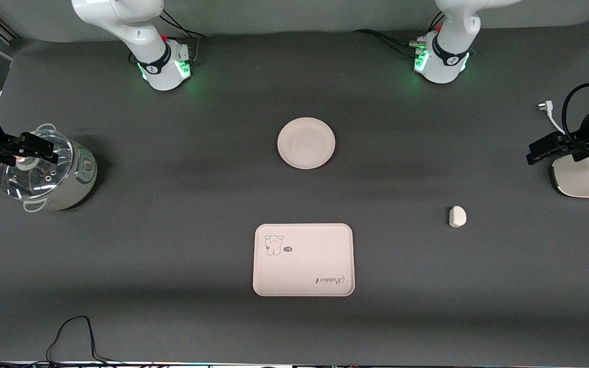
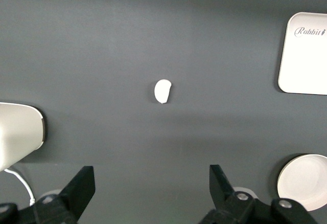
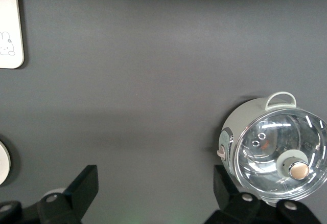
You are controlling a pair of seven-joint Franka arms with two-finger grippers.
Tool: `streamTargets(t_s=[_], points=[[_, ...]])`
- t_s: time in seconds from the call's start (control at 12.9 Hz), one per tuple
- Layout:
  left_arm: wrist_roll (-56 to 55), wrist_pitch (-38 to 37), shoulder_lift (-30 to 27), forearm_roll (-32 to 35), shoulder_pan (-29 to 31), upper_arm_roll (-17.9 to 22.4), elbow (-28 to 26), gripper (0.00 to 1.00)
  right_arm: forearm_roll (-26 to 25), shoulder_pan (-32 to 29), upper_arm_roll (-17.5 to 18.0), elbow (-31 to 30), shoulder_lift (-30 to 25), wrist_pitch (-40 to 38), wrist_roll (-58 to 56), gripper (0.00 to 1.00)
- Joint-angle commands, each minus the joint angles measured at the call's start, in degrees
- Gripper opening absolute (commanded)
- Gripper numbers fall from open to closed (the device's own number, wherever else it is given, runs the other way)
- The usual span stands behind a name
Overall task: Place bun in plate and plate on tray
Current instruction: 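Reach the left gripper down toward the small white bun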
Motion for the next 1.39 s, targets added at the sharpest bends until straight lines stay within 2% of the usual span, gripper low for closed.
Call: streamTargets(t_s=[0.0, 0.23, 0.39, 0.54, 0.7, 0.85, 1.01, 1.31], points=[[4.64, -0.35, -1.16, 0.87, -0.40, 0.14, -0.97, 1.00, 0.71, 0.52, -0.54, -0.37, -0.58, -0.42, 0.36, 1.00], [4.50, 0.17, -0.64, 4.11, -1.01, -0.13, -0.88, 1.00, 0.71, 0.52, -0.54, -0.37, -0.66, -0.42, 0.36, 1.00], [4.50, -0.09, 1.73, 4.39, -1.28, -0.13, -1.05, 1.00, 0.71, 0.52, -0.54, -0.37, -0.66, -0.42, 0.36, 1.00], [4.33, 1.92, 7.50, 6.31, -2.51, -0.13, -0.97, 1.00, 0.71, 0.52, -0.54, -0.37, -0.66, -0.42, 0.36, 1.00], [4.33, 10.33, 13.84, 6.85, -2.69, -0.22, -2.28, 0.99, 0.71, 0.52, -0.54, -0.37, -0.66, -0.42, 0.36, 1.00], [3.02, 17.10, 19.81, 7.03, -3.56, -0.04, -3.16, 0.94, 0.71, 0.52, -0.54, -0.37, -0.66, -0.42, 0.36, 1.00], [2.04, 22.64, 23.96, 7.03, -3.65, 0.05, -5.34, 0.96, 0.71, 0.52, -0.54, -0.37, -0.66, -0.42, 0.36, 1.00], [1.78, 42.59, 24.76, 7.03, -3.48, 0.22, -19.83, 0.97, 0.71, 0.52, -0.54, -0.46, -0.66, -0.42, 0.36, 1.00]])
